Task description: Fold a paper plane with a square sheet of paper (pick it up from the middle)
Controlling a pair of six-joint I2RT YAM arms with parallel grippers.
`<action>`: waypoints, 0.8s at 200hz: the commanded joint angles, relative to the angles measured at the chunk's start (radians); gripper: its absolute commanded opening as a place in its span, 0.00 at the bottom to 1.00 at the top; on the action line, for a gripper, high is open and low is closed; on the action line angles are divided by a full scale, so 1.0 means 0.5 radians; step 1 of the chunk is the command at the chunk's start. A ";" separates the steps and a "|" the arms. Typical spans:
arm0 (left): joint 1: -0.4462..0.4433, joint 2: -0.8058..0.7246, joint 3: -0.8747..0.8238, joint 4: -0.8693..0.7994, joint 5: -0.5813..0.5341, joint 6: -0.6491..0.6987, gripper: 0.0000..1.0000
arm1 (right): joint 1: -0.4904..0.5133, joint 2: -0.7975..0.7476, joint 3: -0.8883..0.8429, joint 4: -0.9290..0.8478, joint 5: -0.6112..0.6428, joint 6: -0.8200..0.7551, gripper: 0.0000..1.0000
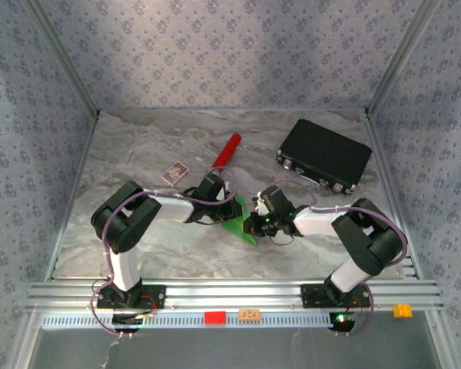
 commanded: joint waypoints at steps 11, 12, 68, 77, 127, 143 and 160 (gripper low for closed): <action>0.027 0.045 0.073 -0.151 -0.076 0.108 0.13 | -0.031 0.014 -0.108 0.087 -0.038 0.077 0.04; 0.028 0.044 0.074 -0.151 -0.075 0.111 0.13 | -0.032 0.014 -0.110 0.090 -0.038 0.078 0.04; 0.035 -0.227 0.158 -0.325 -0.138 0.205 0.25 | -0.043 0.029 -0.207 0.224 -0.049 0.162 0.03; 0.027 -0.263 0.135 -0.341 -0.143 0.200 0.24 | -0.043 0.035 -0.218 0.240 -0.044 0.171 0.02; -0.076 -0.217 0.068 -0.340 -0.083 0.144 0.10 | -0.048 0.040 -0.232 0.274 -0.035 0.190 0.00; -0.098 -0.168 0.069 -0.342 -0.094 0.119 0.09 | -0.052 0.037 -0.237 0.275 -0.038 0.195 0.00; -0.098 -0.113 0.067 -0.316 -0.086 0.096 0.08 | -0.056 0.039 -0.244 0.285 -0.038 0.201 0.00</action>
